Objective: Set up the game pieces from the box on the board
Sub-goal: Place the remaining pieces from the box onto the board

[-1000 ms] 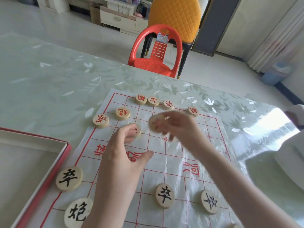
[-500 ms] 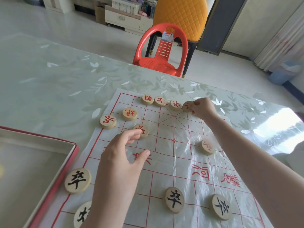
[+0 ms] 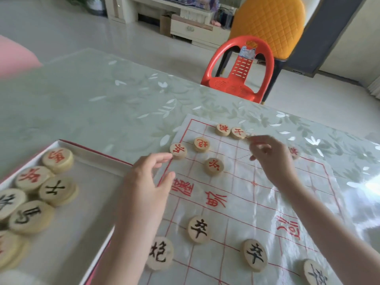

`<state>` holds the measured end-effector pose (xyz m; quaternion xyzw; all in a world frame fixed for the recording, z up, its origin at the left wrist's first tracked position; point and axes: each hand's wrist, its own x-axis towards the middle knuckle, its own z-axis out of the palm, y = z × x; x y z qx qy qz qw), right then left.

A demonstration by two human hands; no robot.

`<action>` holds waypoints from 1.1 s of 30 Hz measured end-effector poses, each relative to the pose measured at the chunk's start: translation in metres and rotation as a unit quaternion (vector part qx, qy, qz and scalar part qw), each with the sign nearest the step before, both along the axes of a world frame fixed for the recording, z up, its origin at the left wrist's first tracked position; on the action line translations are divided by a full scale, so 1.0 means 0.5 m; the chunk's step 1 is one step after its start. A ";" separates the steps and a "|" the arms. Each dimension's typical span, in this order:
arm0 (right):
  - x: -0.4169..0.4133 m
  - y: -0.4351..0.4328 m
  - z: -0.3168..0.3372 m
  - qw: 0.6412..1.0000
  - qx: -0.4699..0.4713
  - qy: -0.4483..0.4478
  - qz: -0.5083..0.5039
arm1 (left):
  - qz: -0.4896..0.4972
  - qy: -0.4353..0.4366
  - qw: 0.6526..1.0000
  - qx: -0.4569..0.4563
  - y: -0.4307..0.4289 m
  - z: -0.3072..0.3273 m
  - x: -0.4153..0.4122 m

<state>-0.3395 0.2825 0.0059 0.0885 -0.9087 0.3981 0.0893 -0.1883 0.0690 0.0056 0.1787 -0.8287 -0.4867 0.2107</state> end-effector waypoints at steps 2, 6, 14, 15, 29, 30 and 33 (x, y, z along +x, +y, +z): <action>0.066 -0.050 0.011 0.997 -0.028 -0.027 0.072 | 0.048 -0.023 0.998 -0.030 -0.053 -0.010 0.014; 0.162 -0.142 0.029 0.983 -0.069 -0.077 0.151 | 0.125 -0.073 0.983 -0.111 -0.156 -0.024 0.059; 0.255 -0.243 0.034 0.960 -0.101 -0.134 0.224 | 0.192 -0.209 0.933 -0.220 -0.269 -0.048 0.125; 0.260 -0.245 0.033 0.960 -0.103 -0.137 0.223 | 0.193 -0.221 0.928 -0.230 -0.267 -0.046 0.124; 0.299 -0.388 -0.001 0.940 -0.065 -0.135 0.306 | 0.182 0.004 0.981 0.067 -0.262 0.016 0.148; 0.297 -0.414 -0.007 0.935 -0.042 -0.139 0.323 | 0.183 0.004 0.981 0.071 -0.263 0.015 0.150; 0.289 -0.489 -0.037 0.925 0.037 -0.132 0.355 | 0.195 0.005 0.977 0.091 -0.270 0.024 0.157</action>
